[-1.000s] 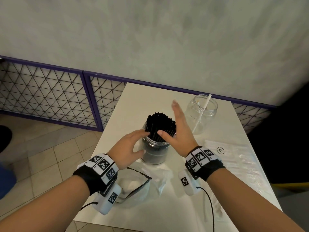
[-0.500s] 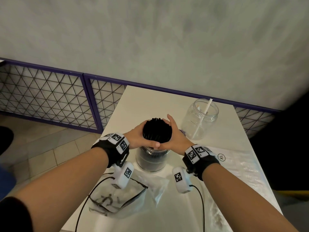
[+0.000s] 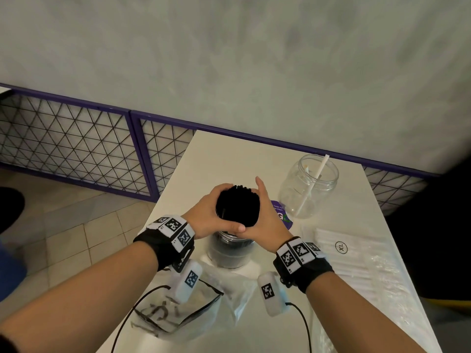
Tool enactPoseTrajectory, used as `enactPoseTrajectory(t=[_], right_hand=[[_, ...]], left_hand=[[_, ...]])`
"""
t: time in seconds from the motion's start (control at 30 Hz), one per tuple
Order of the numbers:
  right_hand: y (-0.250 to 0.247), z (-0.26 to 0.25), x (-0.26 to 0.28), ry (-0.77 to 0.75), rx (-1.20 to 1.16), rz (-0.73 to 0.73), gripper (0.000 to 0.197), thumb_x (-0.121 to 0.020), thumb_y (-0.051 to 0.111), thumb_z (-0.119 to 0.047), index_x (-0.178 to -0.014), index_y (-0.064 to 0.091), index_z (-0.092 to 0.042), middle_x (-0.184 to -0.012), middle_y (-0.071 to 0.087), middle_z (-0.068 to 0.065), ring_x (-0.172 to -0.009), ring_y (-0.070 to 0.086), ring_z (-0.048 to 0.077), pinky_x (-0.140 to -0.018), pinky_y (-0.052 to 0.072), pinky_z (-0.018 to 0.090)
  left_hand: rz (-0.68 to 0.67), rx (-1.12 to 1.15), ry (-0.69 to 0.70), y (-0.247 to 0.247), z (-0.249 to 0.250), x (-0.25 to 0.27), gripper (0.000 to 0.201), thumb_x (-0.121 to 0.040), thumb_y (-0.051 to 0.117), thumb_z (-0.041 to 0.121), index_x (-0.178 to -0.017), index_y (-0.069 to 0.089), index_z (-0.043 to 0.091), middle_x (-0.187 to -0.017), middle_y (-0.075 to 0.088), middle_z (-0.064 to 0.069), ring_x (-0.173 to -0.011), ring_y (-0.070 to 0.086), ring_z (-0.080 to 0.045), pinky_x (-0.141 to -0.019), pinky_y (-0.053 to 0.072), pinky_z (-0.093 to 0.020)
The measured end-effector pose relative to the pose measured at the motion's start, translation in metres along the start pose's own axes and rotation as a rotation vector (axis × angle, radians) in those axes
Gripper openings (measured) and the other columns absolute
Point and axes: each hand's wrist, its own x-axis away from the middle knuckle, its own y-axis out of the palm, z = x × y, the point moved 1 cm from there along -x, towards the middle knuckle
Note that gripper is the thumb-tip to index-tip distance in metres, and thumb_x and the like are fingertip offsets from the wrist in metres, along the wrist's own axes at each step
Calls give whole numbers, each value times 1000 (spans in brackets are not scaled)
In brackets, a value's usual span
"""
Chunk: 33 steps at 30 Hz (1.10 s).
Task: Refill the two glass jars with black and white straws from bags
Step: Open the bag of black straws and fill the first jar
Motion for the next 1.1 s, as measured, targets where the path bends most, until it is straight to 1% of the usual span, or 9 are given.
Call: enactPoseTrajectory(t=[0.17,0.37,0.47,0.57,0.7,0.83,0.93,1.03,1.1], right_hand=[[4,2,2,29,61,14,113,-55,80,-47,-146,13,-40,-140,41,-1,-129,44,14,-107,41,44],[11,-6,3,11,52,90,112,-61,83,-35,-148,13,-36,-142,36,0,-130,40,14,-108,37,34],[6,-9,7,-9,158,80,110,-67,85,-29,-149,13,-28,-145,27,0,-128,32,7,-102,29,20],[3,-9,13,-47,232,45,102,-70,83,-30,-148,18,-25,-147,25,-1,-124,27,1,-104,26,17],[1,-13,14,-159,329,49,95,-70,77,-49,-147,24,-29,-152,13,-11,-136,22,5,-114,27,29],[7,-26,4,-179,558,1,98,-64,62,-74,-145,19,-41,-156,8,-14,-144,13,19,-115,24,43],[17,-32,-6,-140,744,-47,92,-67,64,-69,-144,24,-39,-153,20,-6,-141,18,26,-112,29,50],[21,-31,-8,-168,713,50,70,-72,68,-56,-133,45,-30,-135,43,-6,-121,39,23,-100,42,44],[22,-30,-7,-206,636,160,58,-73,70,-51,-124,56,-27,-126,50,-7,-113,42,21,-97,43,39]], left_hand=[[-18,-26,3,3,-3,4,99,-69,80,37,-147,20,26,-134,42,13,-121,42,1,-96,34,-7],[-20,16,-29,-3,3,7,92,-80,72,28,-150,13,21,-140,31,11,-126,32,-2,-85,30,6],[-34,82,-101,-5,0,10,81,-88,56,39,-152,8,20,-149,23,8,-128,21,2,-97,21,-4],[-34,78,-103,-4,-8,14,78,-88,55,50,-149,19,18,-153,29,2,-130,29,-1,-99,26,-2],[4,53,-136,-7,-10,18,104,-63,52,74,-148,23,21,-151,34,2,-137,34,-12,-116,26,-34],[72,16,-144,-5,-2,23,68,-95,36,56,-150,21,19,-154,28,0,-141,25,-12,-108,14,-18],[176,60,-159,-12,-4,34,59,-98,27,51,-150,19,25,-155,24,6,-142,22,-10,-111,13,-23],[257,106,-145,-28,-15,64,69,-86,33,72,-146,25,38,-152,31,13,-139,29,-8,-117,22,-42],[294,117,-157,-43,-32,91,76,-73,38,79,-141,31,44,-146,39,16,-134,35,-7,-113,28,-43]])
